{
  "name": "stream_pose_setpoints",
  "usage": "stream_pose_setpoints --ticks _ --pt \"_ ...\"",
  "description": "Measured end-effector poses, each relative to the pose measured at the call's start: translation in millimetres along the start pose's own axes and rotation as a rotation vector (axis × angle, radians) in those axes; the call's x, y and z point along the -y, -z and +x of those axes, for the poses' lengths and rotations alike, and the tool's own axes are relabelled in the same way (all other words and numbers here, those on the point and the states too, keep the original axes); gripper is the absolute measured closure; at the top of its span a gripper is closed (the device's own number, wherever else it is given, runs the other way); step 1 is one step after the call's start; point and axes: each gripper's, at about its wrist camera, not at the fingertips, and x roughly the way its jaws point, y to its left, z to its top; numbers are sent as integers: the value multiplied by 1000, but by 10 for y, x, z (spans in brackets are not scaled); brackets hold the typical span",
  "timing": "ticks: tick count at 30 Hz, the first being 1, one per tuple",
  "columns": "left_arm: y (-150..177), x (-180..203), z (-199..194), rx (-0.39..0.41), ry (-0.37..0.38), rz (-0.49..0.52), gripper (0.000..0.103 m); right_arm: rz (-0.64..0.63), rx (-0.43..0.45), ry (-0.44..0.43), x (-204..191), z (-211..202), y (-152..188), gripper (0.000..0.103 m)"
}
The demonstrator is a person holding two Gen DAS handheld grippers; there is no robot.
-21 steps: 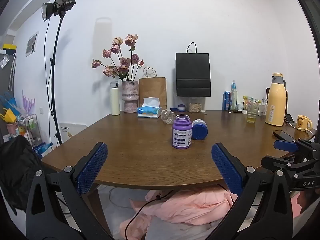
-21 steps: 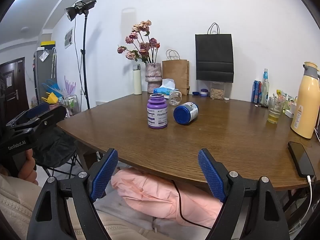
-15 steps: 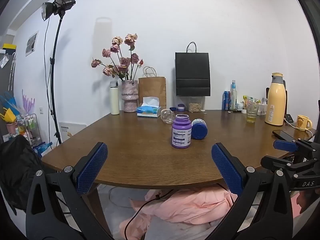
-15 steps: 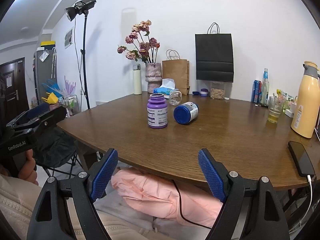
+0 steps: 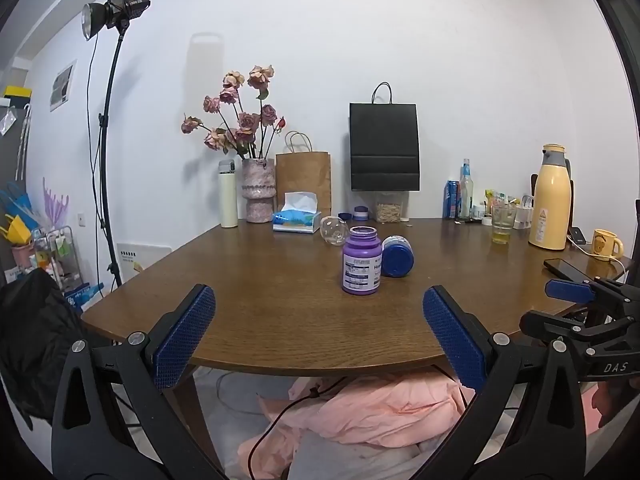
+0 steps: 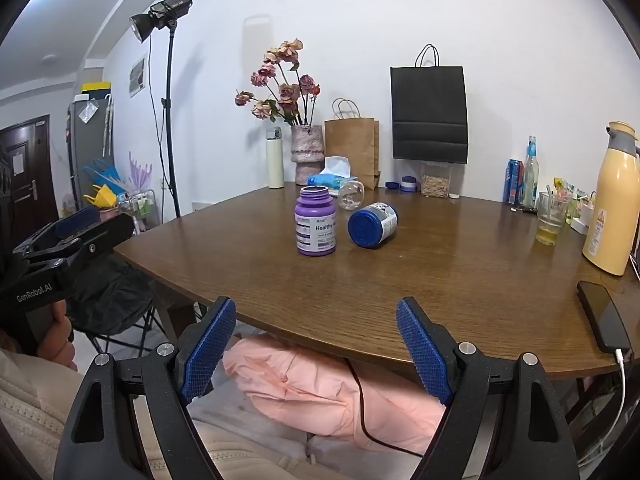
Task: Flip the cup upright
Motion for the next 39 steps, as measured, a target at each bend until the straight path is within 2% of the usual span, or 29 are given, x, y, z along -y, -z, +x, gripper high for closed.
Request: stream_pose_setpoints --ticks 39 --pt "23 24 27 -1 -2 0 0 -14 10 15 -3 -21 -21 16"
